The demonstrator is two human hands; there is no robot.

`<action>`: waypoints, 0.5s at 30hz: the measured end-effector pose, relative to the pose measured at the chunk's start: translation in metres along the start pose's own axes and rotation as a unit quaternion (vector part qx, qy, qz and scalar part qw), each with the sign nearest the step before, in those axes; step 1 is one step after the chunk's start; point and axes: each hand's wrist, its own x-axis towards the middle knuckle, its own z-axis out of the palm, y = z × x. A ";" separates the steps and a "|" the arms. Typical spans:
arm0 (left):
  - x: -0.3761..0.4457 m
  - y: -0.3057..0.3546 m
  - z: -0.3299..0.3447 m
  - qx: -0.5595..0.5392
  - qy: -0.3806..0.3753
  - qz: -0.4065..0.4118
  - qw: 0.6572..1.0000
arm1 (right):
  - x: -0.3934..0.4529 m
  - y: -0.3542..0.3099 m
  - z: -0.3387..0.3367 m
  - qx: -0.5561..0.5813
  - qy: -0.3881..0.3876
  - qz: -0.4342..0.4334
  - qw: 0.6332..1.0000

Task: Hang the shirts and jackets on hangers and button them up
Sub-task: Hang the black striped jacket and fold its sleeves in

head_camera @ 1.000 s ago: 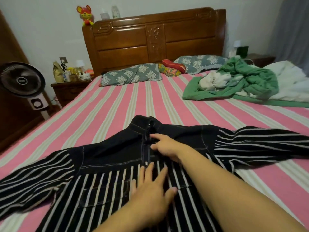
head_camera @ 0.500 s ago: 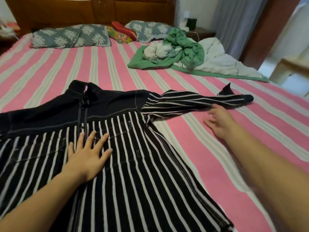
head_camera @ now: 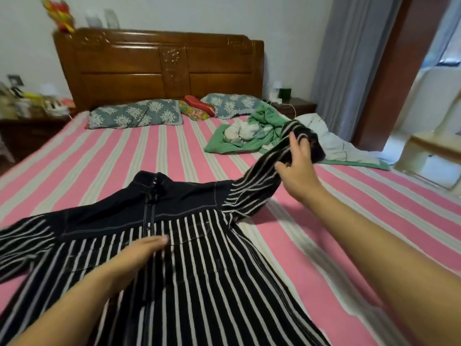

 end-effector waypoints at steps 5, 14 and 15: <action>-0.126 -0.015 -0.033 -0.345 0.039 0.040 0.937 | -0.201 -0.072 0.033 -0.122 -0.218 -0.266 0.931; -0.213 -0.131 -0.030 -0.246 0.143 0.027 0.958 | -0.265 -0.083 0.055 -0.255 -0.282 -0.033 0.924; -0.210 -0.134 -0.030 -0.222 0.149 0.026 0.963 | -0.262 -0.088 0.064 -0.236 -0.285 -0.026 0.929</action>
